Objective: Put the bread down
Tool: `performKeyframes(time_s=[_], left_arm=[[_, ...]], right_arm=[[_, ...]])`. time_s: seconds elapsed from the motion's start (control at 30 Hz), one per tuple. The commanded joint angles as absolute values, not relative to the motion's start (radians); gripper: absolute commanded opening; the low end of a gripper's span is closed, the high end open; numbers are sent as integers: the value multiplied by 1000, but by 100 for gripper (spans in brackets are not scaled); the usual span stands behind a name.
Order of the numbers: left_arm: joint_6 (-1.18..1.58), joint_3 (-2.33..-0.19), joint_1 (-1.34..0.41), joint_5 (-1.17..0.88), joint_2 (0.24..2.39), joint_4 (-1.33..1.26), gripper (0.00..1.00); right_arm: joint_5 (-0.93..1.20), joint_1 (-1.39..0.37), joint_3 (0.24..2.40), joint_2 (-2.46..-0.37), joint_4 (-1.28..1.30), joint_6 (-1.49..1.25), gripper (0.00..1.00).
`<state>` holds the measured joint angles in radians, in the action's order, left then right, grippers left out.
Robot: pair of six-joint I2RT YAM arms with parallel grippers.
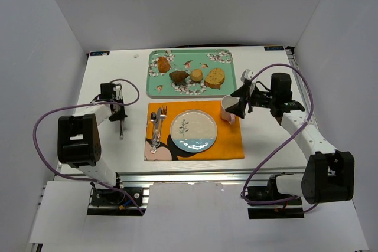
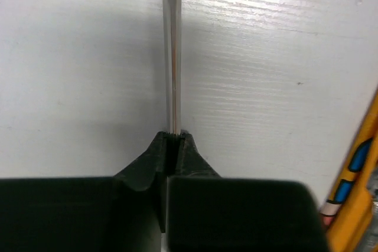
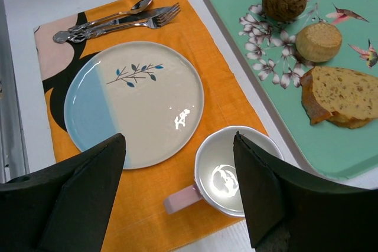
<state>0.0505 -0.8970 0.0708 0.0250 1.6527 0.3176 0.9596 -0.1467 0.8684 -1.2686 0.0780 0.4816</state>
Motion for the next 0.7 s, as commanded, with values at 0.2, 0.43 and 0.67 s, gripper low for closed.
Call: performKeyframes(time_s=[0.2, 0.43, 0.67], left_arm=[[352, -1123, -53, -227, 1509, 501, 0], [774, -1097, -253, -457, 1450, 275, 14], [841, -1133, -333, -459, 1471, 276, 39]], right_arm=[[999, -106, 893, -1241, 38, 457, 78], [1008, -100, 879, -1238, 11, 422, 78], [1012, -94, 868, -1226, -12, 414, 78]])
